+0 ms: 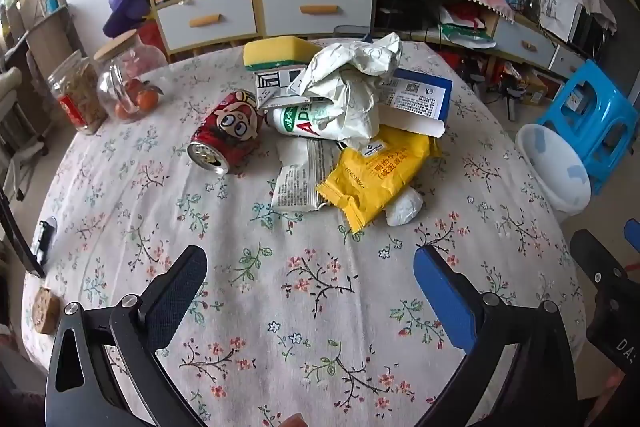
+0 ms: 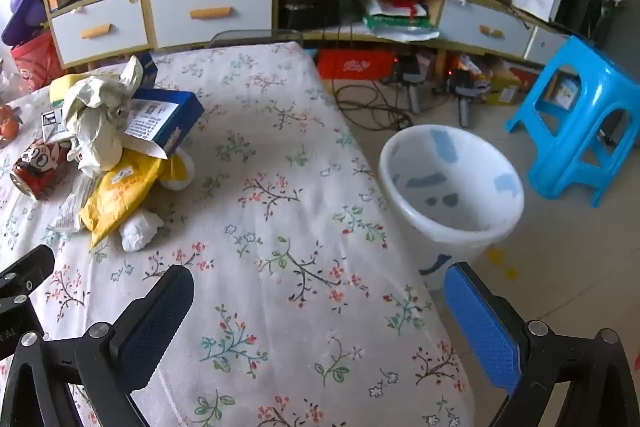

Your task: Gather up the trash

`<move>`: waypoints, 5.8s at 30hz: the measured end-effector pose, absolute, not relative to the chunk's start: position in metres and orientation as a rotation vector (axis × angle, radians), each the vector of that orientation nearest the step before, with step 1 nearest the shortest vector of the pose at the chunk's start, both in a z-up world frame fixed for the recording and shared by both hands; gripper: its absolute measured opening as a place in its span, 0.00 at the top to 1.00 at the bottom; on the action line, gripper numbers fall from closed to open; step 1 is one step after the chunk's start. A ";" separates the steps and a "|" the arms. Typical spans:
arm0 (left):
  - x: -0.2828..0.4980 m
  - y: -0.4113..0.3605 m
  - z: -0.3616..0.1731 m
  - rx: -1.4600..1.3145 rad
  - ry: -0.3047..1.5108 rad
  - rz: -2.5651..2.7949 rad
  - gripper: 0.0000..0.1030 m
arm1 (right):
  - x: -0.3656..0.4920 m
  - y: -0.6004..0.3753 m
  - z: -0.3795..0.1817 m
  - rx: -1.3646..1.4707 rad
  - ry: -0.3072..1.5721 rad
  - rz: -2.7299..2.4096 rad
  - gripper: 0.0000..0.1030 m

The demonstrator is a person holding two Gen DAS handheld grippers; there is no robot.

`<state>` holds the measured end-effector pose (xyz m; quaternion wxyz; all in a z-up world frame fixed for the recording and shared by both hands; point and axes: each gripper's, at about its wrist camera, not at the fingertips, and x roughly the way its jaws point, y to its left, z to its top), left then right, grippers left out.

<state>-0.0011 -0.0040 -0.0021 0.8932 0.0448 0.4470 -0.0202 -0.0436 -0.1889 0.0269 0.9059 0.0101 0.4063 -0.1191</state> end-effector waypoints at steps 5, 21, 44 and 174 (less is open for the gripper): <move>-0.006 0.012 0.001 0.044 0.919 -0.069 0.00 | -0.045 -0.187 0.026 0.010 0.836 -0.255 0.00; -0.008 0.009 0.006 0.049 0.910 -0.068 0.00 | -0.048 -0.189 0.032 0.030 0.832 -0.264 0.00; -0.009 0.008 0.007 0.046 0.905 -0.074 0.00 | -0.049 -0.188 0.035 0.029 0.827 -0.266 0.00; 0.081 0.084 0.046 -0.223 0.902 -0.228 0.52 | 0.115 -0.198 -0.012 0.714 0.997 0.169 0.29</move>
